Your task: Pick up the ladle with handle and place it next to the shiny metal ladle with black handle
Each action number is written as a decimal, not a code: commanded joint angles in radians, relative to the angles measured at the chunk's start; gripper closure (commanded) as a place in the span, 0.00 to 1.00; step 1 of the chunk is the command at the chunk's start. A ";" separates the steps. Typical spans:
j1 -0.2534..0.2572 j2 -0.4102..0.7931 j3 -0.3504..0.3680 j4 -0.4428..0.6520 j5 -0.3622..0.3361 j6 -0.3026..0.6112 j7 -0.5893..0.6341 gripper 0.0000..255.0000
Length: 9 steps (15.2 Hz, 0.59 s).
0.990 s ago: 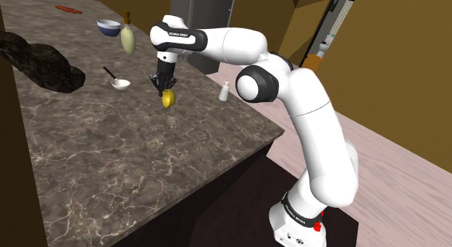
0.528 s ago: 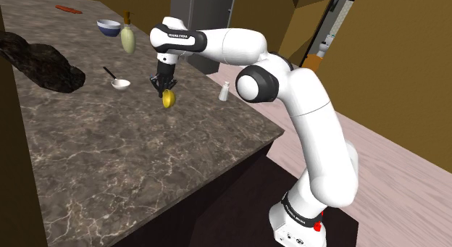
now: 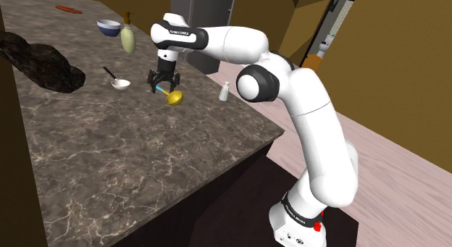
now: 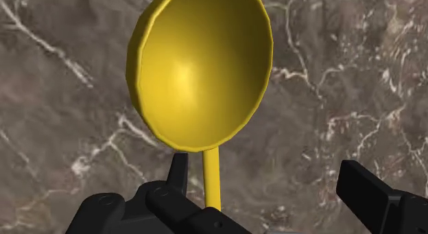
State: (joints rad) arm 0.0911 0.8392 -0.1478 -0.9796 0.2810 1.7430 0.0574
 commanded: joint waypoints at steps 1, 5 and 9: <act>-0.013 0.018 0.000 0.091 -0.002 -0.072 0.009 0.00; -0.020 0.027 0.001 0.133 -0.003 -0.105 0.013 0.00; -0.020 0.028 0.001 0.133 -0.003 -0.105 0.013 0.00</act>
State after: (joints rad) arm 0.0716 0.8668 -0.1468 -0.8464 0.2782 1.6385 0.0707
